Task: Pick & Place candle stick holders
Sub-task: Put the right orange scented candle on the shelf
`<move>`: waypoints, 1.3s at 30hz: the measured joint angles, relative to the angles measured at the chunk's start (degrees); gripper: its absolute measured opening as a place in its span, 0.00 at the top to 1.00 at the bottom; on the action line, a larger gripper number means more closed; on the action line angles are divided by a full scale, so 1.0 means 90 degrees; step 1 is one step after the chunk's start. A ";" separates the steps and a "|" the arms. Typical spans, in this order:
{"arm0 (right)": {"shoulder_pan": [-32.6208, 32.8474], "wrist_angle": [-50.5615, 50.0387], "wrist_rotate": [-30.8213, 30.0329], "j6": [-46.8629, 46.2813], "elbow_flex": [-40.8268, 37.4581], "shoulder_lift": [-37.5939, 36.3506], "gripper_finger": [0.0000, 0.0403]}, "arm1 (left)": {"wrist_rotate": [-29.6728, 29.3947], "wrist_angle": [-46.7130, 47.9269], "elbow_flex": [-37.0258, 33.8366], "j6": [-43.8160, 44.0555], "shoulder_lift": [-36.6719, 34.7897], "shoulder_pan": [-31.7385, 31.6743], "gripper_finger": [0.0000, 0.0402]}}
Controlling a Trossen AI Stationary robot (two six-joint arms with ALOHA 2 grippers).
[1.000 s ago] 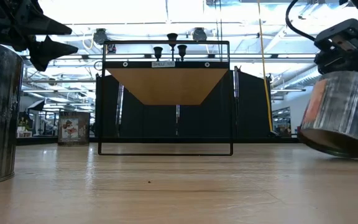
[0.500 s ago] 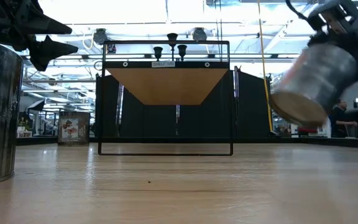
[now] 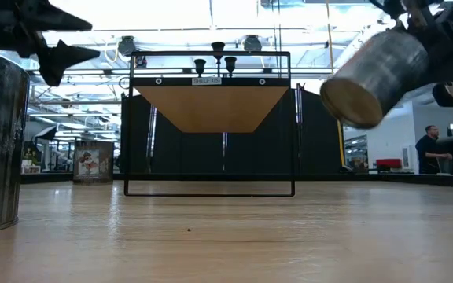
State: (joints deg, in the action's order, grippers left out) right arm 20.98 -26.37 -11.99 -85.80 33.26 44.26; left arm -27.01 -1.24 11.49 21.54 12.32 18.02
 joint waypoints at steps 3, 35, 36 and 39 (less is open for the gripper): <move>-0.0001 0.0138 -0.0024 0.0158 0.0002 -0.0131 1.00 | -0.0001 -0.0363 0.0000 0.0206 0.0000 0.0000 0.38; -0.1311 0.0921 0.0269 0.3073 0.1730 0.0405 1.00 | -0.0654 -0.4519 -0.0001 0.0341 0.1432 0.0002 0.38; -0.1375 0.0847 0.0370 0.3186 0.1845 0.0501 1.00 | -0.0646 -0.4522 -0.0002 0.0448 0.1466 0.0000 0.37; -0.1585 0.0841 0.0737 0.3476 0.2101 0.0816 1.00 | -0.0501 -0.4517 -0.0002 0.0701 0.1575 0.0000 0.35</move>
State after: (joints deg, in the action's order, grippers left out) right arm 6.71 -18.80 -5.35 -54.52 52.16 51.60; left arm -31.52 -41.89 11.47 27.84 26.49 18.02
